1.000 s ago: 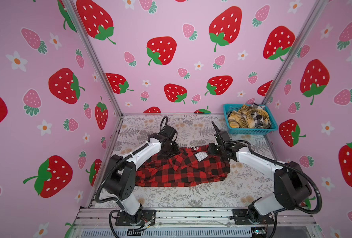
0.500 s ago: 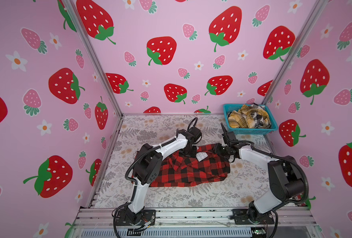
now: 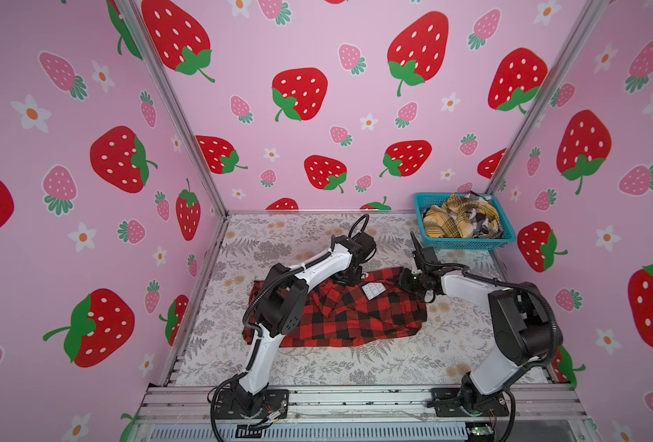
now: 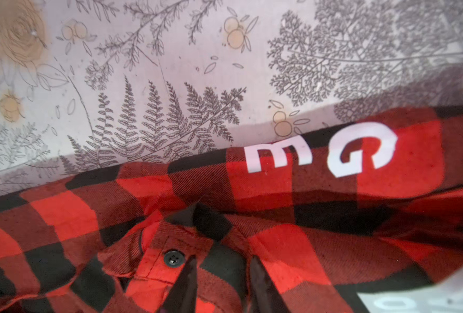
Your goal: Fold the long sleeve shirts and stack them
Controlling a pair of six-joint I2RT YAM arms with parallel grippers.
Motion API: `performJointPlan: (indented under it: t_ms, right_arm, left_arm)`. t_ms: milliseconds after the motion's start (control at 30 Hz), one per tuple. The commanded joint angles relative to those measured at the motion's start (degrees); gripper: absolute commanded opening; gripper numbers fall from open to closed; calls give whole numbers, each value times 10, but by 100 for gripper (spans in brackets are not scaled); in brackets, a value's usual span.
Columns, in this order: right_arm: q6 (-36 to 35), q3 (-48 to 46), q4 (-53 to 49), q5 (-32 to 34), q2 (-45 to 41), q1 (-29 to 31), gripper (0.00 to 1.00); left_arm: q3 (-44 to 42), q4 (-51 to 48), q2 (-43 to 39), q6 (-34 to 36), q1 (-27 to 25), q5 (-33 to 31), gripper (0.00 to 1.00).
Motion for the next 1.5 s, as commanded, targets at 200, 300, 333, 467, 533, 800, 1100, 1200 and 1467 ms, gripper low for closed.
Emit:
performJointPlan:
  t_ms: [200,300,333,467,533,800,1100,1200,1467]
  right_arm:
    - [4,1,4,-9,11,-7,11]
    - [-2,4,7,-8,-2,-7,2]
    - [-4,4,7,-7,-6,-8,0]
    - [-8,6,12,-13,-25,-11,0]
    - [-9,0,18,-20,-38,-11,0]
    - [5,-49,72,-48,-42,-11,0]
    - [19,-77,118,-88,-15,-9,0]
    - [17,-67,110,-85,-24,-11,0]
    - [41,-58,140,-86,-56,-13,0]
  left_arm:
    - [2,-18,-27,8,8,-8,0]
    - [-4,-19,-92,-2,45,-13,0]
    - [-10,-16,-118,-6,61,-8,0]
    - [-68,13,-248,-24,156,26,0]
    - [-123,46,-311,-31,214,60,0]
    - [-357,194,-450,-41,407,225,0]
    - [-498,304,-421,-97,456,311,0]
    - [-439,294,-416,-118,454,330,0]
    - [-239,239,-378,-103,452,310,0]
